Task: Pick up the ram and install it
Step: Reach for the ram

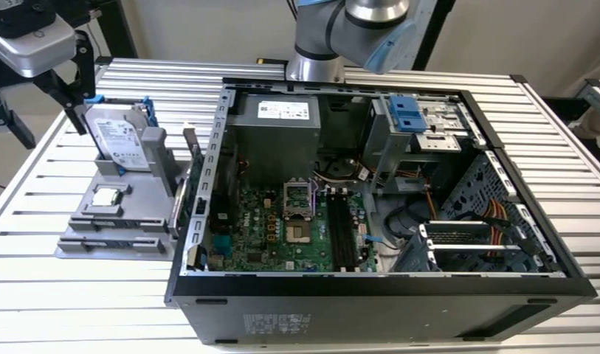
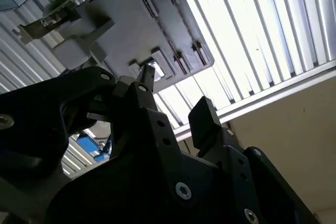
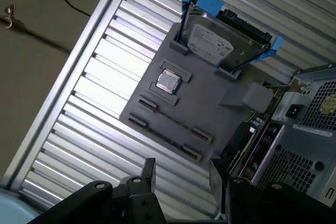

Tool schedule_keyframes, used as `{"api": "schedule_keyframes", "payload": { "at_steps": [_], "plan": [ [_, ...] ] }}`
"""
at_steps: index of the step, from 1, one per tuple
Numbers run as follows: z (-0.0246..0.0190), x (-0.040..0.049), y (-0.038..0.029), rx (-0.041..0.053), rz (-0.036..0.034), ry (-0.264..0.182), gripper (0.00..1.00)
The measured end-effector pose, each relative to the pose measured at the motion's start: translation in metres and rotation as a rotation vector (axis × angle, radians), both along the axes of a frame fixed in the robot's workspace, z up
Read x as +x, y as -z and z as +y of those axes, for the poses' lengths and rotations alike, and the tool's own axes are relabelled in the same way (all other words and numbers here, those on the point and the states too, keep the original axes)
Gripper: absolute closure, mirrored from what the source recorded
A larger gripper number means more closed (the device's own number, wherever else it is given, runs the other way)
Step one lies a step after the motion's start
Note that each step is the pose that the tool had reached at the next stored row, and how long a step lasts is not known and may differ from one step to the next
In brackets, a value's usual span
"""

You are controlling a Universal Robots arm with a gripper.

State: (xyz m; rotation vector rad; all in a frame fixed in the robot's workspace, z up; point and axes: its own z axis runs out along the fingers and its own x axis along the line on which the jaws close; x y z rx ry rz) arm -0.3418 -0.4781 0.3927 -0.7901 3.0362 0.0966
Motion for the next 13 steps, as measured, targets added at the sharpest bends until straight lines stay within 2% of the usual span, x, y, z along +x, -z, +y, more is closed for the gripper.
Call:
{"api": "schedule_keyframes", "payload": {
  "at_steps": [13],
  "plan": [
    [0.0004, 0.0000, 0.0000, 0.0000, -0.0001, -0.162, 0.00]
  ]
}}
